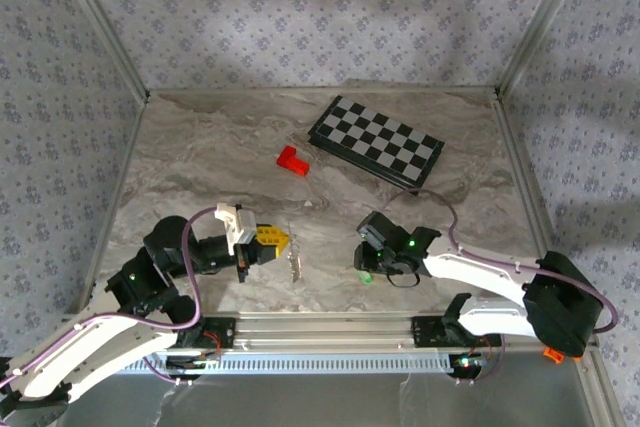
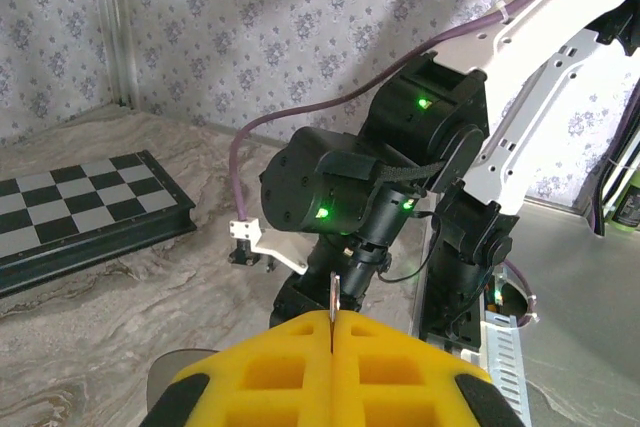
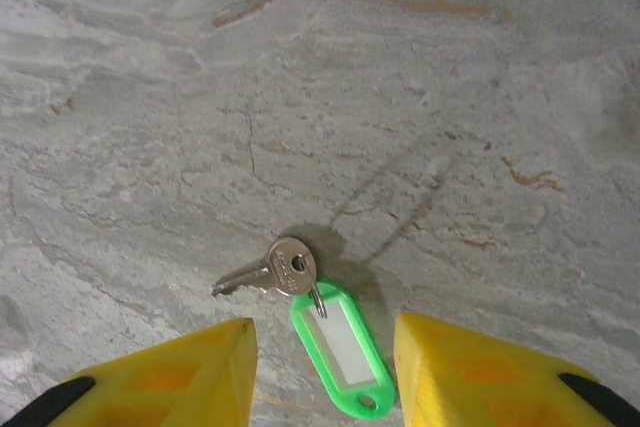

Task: Put the keys on the keyring

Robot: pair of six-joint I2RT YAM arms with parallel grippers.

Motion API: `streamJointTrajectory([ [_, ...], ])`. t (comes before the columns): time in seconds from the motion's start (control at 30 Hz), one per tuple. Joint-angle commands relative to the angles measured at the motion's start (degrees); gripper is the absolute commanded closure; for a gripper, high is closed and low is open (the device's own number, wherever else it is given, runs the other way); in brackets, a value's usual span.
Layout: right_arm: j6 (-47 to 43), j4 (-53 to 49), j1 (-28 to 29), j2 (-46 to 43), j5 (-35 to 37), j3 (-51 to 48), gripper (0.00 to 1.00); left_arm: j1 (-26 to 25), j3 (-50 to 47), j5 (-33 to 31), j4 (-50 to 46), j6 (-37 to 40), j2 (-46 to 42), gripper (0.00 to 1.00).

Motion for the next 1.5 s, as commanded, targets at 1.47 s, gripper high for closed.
streamJointTrajectory([
  [1.47, -6.1, -4.9, 1.5, 8.4, 1.2, 6.3, 0.99, 0.2, 1.1, 1.6, 3.6, -0.2, -1.5, 1.00],
])
